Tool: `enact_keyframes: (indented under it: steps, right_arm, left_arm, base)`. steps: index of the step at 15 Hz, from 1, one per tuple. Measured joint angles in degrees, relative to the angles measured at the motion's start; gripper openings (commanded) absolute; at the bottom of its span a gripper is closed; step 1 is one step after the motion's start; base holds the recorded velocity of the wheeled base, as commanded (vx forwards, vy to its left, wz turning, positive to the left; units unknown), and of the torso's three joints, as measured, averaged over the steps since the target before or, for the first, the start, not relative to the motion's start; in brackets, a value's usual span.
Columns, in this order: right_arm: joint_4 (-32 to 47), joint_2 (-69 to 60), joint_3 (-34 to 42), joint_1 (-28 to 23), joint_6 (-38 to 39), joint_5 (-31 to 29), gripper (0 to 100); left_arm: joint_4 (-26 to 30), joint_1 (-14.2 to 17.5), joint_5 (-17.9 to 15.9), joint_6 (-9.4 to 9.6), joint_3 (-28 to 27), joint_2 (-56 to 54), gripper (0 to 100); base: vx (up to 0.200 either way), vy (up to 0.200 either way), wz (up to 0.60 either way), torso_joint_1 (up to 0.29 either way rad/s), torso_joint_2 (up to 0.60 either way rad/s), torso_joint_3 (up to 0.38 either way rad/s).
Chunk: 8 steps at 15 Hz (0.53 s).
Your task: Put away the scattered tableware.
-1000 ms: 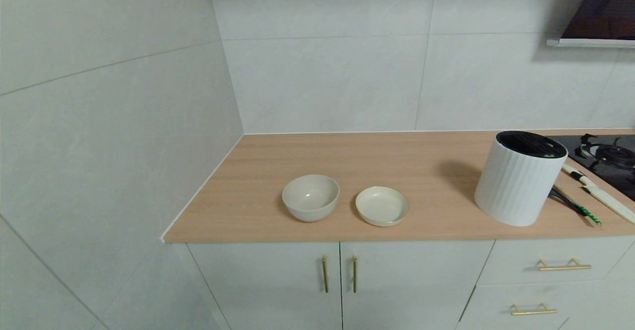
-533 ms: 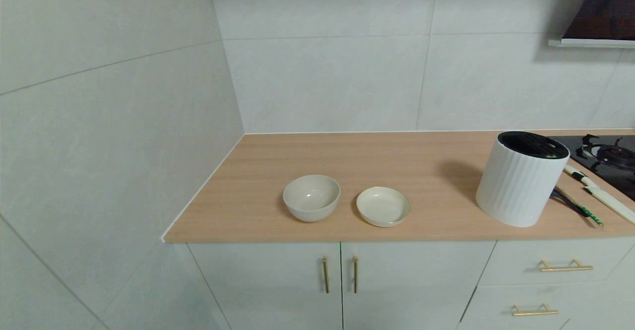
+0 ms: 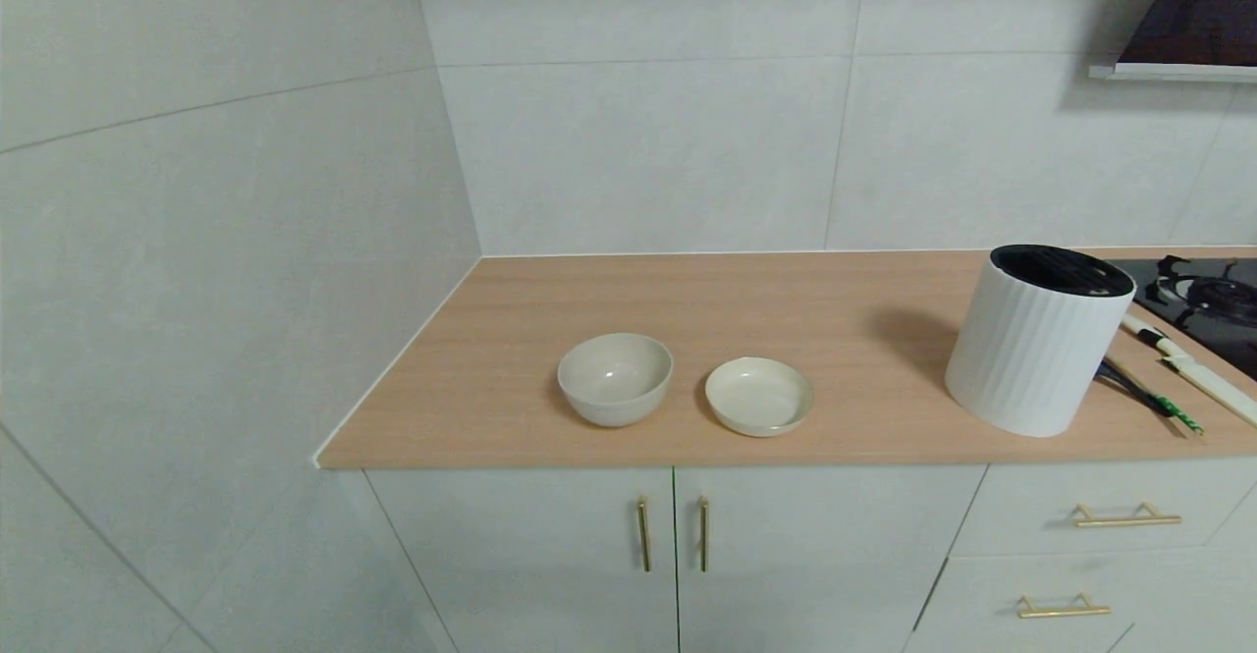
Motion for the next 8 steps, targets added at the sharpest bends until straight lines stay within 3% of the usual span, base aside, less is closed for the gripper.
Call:
enact_keyframes:
  steps: [8]
  right_arm:
    - [0.0,0.0,0.0,0.0,0.0,0.0,100]
  left_arm:
    - [0.0,0.0,0.0,0.0,0.0,0.0,100]
  base:
    - [0.0,0.0,0.0,-0.231,0.54,0.301]
